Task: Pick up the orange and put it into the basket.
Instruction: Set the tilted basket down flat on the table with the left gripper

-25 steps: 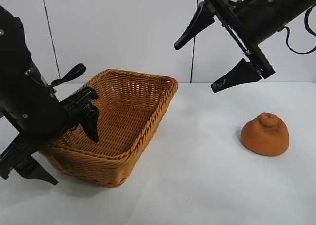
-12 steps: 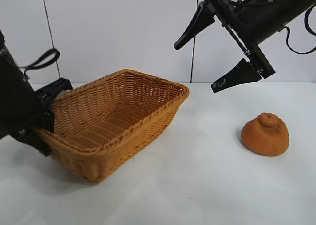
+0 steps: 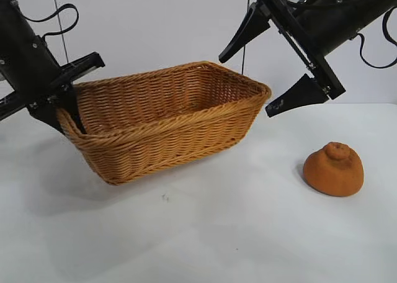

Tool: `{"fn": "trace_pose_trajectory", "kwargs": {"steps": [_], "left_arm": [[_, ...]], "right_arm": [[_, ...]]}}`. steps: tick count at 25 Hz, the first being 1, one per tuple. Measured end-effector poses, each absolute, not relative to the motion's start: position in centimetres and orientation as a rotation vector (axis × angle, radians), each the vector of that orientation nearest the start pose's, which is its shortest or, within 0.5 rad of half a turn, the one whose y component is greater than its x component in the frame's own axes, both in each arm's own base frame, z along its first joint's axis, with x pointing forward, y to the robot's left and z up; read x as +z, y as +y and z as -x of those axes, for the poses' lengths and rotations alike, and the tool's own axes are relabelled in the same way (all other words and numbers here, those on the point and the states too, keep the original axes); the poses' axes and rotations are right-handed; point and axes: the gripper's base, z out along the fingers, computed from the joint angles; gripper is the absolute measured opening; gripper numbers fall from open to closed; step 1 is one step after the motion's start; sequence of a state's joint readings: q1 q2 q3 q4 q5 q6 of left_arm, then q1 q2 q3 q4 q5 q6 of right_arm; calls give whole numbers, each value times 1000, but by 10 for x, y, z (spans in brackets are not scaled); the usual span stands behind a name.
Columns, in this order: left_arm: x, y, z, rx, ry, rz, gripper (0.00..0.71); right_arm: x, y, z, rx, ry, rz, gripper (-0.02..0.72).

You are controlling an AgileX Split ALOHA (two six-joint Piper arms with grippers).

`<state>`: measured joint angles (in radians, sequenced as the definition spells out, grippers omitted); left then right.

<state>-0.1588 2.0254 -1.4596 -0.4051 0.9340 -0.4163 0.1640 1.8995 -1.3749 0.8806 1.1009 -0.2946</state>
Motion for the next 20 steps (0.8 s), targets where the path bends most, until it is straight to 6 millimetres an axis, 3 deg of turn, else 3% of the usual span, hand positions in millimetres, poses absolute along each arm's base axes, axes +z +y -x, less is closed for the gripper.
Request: {"fn": "trace_pose_trajectory", "kwargs": {"steps": [8,15,20], "left_arm": [[176,-99,-411,-482,3091,212,88],[174,-111,-414,-483,3038,142,88],[147,-112,-418,-466,3097,132,88]], "right_arm": [[227,124,-364,1172,2833,75,676],[227,124,-364,1172,2833,74,676],[227,124,-364,1173,2833,75,676]]}}
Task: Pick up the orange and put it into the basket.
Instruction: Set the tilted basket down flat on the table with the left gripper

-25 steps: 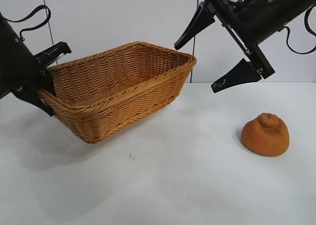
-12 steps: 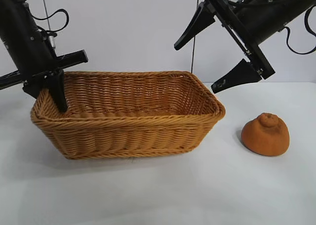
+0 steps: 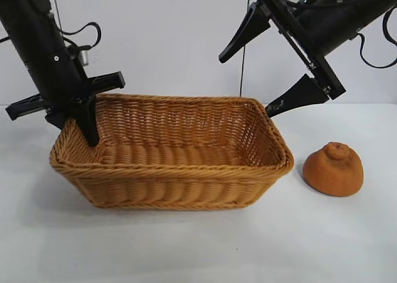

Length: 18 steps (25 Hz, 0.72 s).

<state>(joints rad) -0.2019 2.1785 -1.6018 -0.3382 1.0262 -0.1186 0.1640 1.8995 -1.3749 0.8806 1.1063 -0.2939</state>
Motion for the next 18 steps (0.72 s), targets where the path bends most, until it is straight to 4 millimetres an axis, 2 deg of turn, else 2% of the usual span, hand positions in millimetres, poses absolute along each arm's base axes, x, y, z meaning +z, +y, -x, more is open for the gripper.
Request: {"fn": "trace_pose_trajectory", "kwargs": {"steps": [2,5,7,8,10,11,12,14,18], "left_arm": [[135,-112,-419,-465,3112,129,88],[134,-113,-421,-478,3098,126,99],[134,-113,-421,-483,3094,129,206],[134,-114,-421,-485,3094,131,284],[134,-114,-421,-488,3098,132,501],[135,-114,-420,-489,3101,131,575],[136,-114,-420,-490,3103,129,621],[143,-114,-418,-495,3104,122,664],[180,-113,-419,-482,3053,60,689]], "right_arm": [[227,124,-364,1173,2833,75,676],[227,124,-364,1173,2833,75,676],[227,124,-364,1173,2834,75,676],[227,124,-364,1174,2835,76,676],[227,124,-363,1175,2836,77,676],[227,124,-363,1175,2836,77,676],[227,124,-363,1176,2837,78,676],[227,124,-363,1176,2836,77,676],[227,124,-363,1176,2837,78,676]]}}
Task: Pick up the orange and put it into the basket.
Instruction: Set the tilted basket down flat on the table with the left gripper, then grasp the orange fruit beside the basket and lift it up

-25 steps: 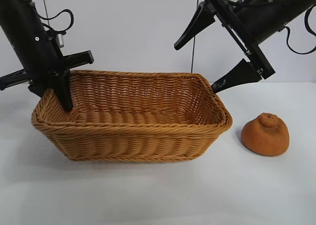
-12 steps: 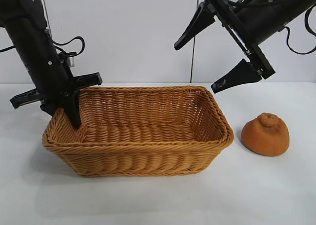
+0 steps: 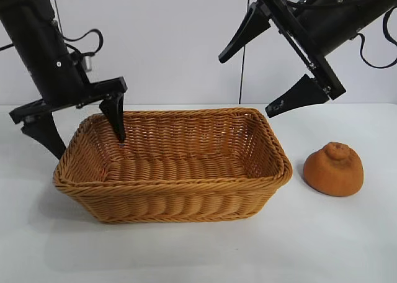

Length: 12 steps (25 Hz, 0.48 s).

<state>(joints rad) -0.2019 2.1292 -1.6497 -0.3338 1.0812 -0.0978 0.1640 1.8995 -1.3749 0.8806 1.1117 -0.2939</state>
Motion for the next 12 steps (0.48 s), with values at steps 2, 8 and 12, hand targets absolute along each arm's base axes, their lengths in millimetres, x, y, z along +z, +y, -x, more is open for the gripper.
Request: {"fn": "trace_pose_trajectory", "kwargs": {"steps": [2,8,12], "left_arm": [[199,-109,-420,-444,3026,24,692],[237,-65,-429,-222,2972,26,693],[239,-27,-432,-117,2970,109,693]], "right_arm": [[227,124,-363,1176,2837,78,676],[227,124,-363,1178,2838,79,676],[227,124,-363,1178,2838,79,676]]}}
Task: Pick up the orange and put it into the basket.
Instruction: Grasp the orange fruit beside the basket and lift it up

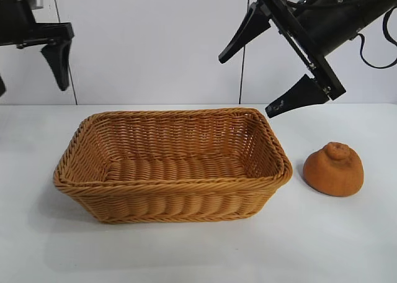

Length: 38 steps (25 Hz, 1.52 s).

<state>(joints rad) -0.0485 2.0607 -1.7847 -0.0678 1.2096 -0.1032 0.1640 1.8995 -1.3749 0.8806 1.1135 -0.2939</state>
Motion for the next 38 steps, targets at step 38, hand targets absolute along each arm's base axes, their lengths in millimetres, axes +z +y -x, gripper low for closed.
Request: {"fn": "trace_pose_trajectory", "kwargs": {"steps": [38], "left_arm": [[260,-7,-76,-94,2609,19,693]], "right_arm": [[231,125,-362,1194,2847,109,676]]}}
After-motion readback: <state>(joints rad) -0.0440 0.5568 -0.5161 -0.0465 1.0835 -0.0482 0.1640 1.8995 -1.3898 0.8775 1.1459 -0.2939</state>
